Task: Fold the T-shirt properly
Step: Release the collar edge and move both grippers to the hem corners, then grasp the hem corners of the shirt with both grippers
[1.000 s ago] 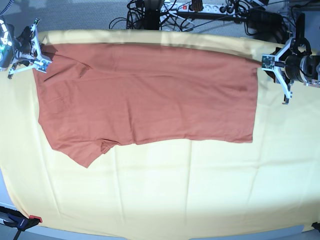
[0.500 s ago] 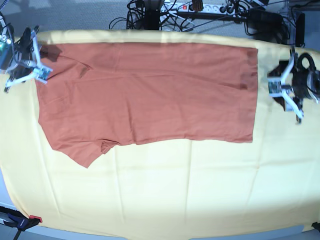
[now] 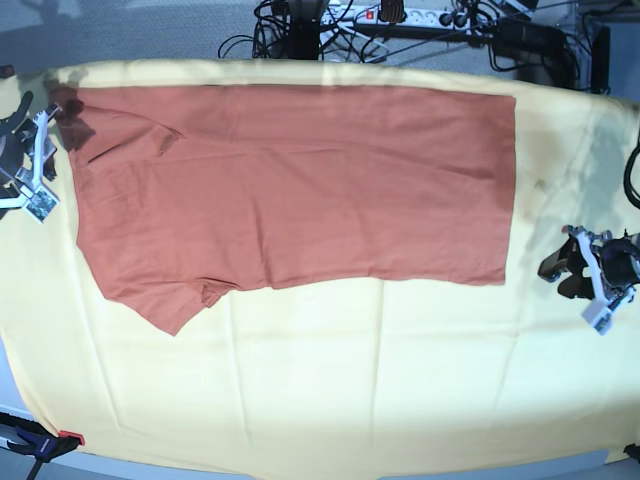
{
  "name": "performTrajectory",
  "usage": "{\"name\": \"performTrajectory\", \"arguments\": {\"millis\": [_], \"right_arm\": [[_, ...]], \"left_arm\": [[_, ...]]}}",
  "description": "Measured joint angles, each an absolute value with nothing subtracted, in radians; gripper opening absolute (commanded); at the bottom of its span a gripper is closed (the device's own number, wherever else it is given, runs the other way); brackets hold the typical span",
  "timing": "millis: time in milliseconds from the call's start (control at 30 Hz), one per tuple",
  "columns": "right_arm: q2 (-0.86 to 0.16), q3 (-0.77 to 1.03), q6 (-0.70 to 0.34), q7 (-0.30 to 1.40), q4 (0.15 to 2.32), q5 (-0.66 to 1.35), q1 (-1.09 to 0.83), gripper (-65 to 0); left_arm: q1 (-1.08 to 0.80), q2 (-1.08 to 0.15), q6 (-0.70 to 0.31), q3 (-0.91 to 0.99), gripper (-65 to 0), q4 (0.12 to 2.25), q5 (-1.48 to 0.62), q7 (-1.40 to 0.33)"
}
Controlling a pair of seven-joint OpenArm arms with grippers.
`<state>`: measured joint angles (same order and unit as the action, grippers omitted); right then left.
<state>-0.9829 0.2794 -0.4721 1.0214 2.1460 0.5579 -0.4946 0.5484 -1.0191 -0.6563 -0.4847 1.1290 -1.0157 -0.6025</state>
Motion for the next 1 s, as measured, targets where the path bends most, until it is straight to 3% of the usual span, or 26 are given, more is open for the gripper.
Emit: {"name": "performTrajectory", "arguments": {"millis": [267,433,700,767,900,1000], "right_arm": [[-0.968,0.279,-0.451,0.945,2.146,0.558,-0.495,-35.2],[-0.966,0.279,-0.435,0.93,2.146,0.557,-0.495,-35.2],[-0.955,0.279,-0.432,0.895,2.146,0.558,-0.495,-35.2],[-0.948,0.279,-0.432,0.856,2.146,0.557,-0.492,-35.2],[-0.854,0.279,-0.416,0.788,2.126,0.553,-0.427,-35.1],[-0.752,0.281,-0.398,0.722,2.041,0.553,-0.319,-34.7]], "left_arm": [[0.546,-0.789,-0.693,-0.354,-31.8,0.673,-1.206,-0.634],[0.566,-0.692,-0.694,-0.345,-31.8,0.638,-1.24,-0.688],[0.566,-0.583,-0.709,-0.346,-33.4,0.675,-1.424,-0.944],[0.566,-0.582,-0.709,-0.347,-40.7,0.688,-1.409,-0.945],[0.58,-0.584,-0.708,-0.345,-64.7,0.687,-1.396,-0.965],[0.589,-0.584,-0.697,-0.326,-65.0,0.685,-1.387,-0.97]]}}
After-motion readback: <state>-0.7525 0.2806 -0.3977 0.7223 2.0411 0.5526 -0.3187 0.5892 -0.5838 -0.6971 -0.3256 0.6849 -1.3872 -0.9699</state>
